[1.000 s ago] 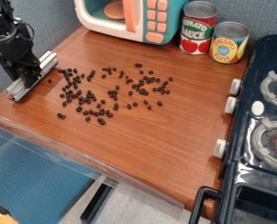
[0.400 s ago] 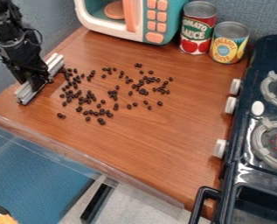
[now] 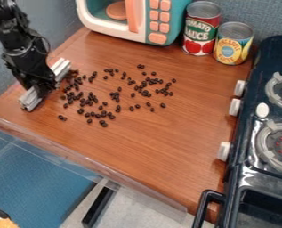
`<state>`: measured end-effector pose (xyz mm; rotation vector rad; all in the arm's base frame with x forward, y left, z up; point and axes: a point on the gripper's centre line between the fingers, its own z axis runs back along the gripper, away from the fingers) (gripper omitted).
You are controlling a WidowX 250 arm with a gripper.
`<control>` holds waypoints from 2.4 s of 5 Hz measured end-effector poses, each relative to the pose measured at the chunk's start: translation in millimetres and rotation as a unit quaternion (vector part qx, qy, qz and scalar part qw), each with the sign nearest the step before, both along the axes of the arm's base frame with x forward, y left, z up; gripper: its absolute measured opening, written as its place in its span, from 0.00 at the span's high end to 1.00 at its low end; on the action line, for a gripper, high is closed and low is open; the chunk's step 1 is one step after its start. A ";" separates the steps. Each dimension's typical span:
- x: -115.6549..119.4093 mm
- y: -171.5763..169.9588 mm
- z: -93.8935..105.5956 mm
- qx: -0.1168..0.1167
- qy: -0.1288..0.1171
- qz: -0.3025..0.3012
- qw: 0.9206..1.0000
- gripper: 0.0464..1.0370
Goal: Sweep into pile
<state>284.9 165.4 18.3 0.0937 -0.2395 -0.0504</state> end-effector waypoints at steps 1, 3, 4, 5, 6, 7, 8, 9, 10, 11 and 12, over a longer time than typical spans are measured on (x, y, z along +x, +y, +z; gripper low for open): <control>-1.4 -21.5 0.1 -0.017 -0.002 -0.007 1.000 0.68; -1.7 -64.3 -2.2 -0.068 -0.013 0.008 0.998 0.68; -0.4 -82.4 -3.9 -0.077 -0.021 0.003 0.997 0.68; 1.6 -99.4 -4.4 -0.086 -0.027 -0.002 0.996 0.68; 1.3 -120.5 -3.9 -0.102 -0.029 -0.009 0.994 0.68; -1.3 -142.2 -4.4 -0.118 -0.027 -0.016 0.992 0.68; -7.5 -167.7 -4.1 -0.141 -0.022 -0.022 0.990 0.68; -14.0 -185.9 -3.5 -0.156 -0.015 -0.029 0.987 0.68; -24.4 -191.6 -0.7 -0.159 0.000 -0.038 0.987 0.68; -25.0 -183.9 12.3 -0.164 0.001 -0.044 0.986 0.68; -13.0 -153.8 40.0 -0.158 -0.032 -0.023 0.987 0.68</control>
